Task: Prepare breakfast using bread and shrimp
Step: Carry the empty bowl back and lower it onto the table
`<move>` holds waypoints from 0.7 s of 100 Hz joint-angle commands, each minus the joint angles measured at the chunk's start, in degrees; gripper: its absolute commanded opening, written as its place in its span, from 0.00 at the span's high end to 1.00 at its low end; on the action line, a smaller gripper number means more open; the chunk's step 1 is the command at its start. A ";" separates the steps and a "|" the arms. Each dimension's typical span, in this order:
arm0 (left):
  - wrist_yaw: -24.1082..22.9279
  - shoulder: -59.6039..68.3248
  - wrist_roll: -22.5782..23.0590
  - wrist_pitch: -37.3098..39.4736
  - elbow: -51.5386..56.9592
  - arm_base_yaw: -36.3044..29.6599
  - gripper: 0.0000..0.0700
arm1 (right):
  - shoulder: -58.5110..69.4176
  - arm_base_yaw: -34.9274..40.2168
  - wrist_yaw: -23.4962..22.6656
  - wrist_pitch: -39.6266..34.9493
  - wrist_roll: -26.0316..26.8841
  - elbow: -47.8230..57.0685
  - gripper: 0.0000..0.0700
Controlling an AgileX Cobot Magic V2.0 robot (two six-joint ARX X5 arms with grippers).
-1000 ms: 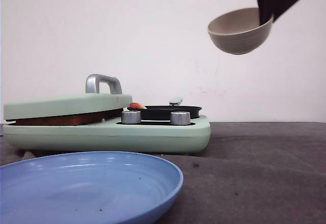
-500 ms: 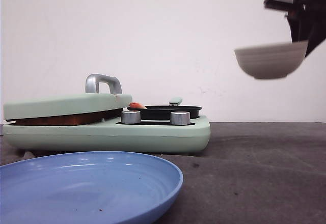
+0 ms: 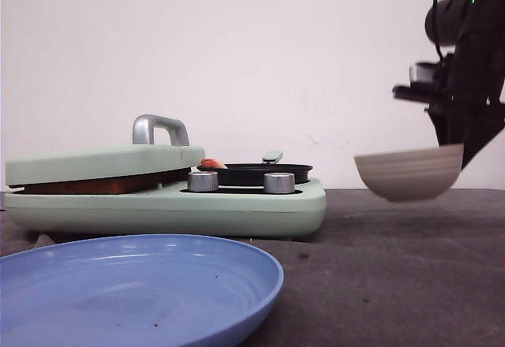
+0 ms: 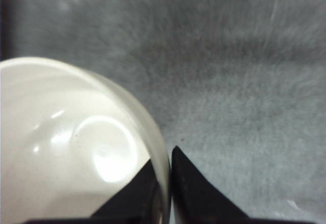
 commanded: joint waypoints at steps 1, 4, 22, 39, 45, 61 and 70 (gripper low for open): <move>0.13 0.24 -0.28 0.44 0.22 -0.15 0.44 | 1.84 0.07 -0.02 0.57 -1.29 0.90 0.99; 0.13 0.24 -0.28 0.44 0.22 -0.15 0.44 | 2.16 0.07 0.02 0.61 -1.46 0.90 0.99; 0.13 0.24 -0.28 0.17 0.22 -0.15 0.44 | 2.91 0.07 0.35 2.67 -1.44 0.90 0.99; 0.13 0.24 -0.07 -0.87 0.22 -0.15 0.44 | 3.26 0.07 0.42 3.41 -1.38 0.90 0.99; 0.13 0.24 -0.07 -1.03 0.22 -0.15 0.44 | 3.74 0.07 0.42 3.32 -1.36 0.90 0.99; 0.13 0.24 -0.07 -1.01 0.22 -0.15 0.44 | 4.70 0.07 0.44 3.50 -1.38 0.90 0.99; 0.13 0.24 -0.07 -1.01 0.22 -0.15 0.44 | 4.85 0.11 1.18 4.22 -1.46 0.87 0.99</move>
